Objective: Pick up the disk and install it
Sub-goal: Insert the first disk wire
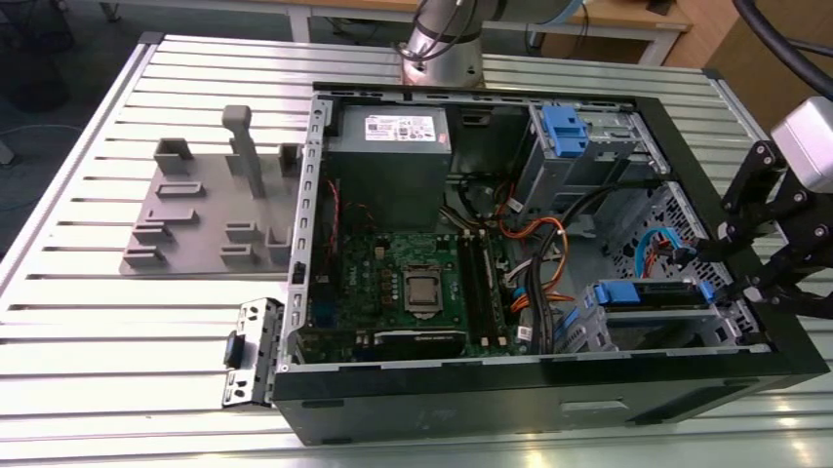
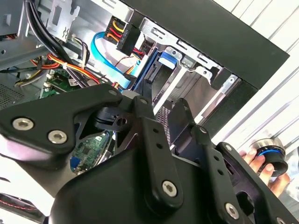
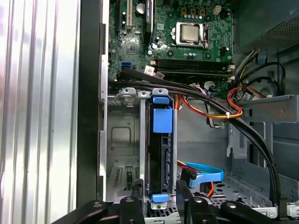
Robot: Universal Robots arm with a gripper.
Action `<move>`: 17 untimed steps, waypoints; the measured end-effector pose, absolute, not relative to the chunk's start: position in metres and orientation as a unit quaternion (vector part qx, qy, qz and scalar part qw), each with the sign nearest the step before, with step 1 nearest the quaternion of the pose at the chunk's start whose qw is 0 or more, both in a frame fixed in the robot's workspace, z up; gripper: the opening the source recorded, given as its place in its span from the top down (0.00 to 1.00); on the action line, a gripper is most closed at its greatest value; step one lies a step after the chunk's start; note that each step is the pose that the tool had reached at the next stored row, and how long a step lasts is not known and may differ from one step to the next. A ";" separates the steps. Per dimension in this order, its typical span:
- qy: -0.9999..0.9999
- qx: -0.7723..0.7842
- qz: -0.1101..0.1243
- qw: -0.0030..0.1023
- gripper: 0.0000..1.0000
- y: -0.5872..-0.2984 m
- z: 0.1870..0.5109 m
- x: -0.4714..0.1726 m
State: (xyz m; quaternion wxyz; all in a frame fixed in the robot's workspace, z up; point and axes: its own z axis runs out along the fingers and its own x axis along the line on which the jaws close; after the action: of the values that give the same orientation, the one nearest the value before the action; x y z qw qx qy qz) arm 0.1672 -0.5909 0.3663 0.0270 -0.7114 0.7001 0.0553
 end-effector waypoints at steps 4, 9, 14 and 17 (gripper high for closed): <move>0.700 -0.711 0.055 0.027 0.59 -0.585 0.366 0.168; 0.700 -0.711 0.055 0.026 0.59 -0.577 0.364 0.173; 0.700 -0.711 0.054 0.026 0.59 -0.569 0.361 0.177; 0.700 -0.712 0.054 0.026 0.59 -0.562 0.361 0.178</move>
State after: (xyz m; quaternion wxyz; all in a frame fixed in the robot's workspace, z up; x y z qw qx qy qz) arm 0.1784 -0.5621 0.3608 0.0261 -0.7115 0.7001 0.0544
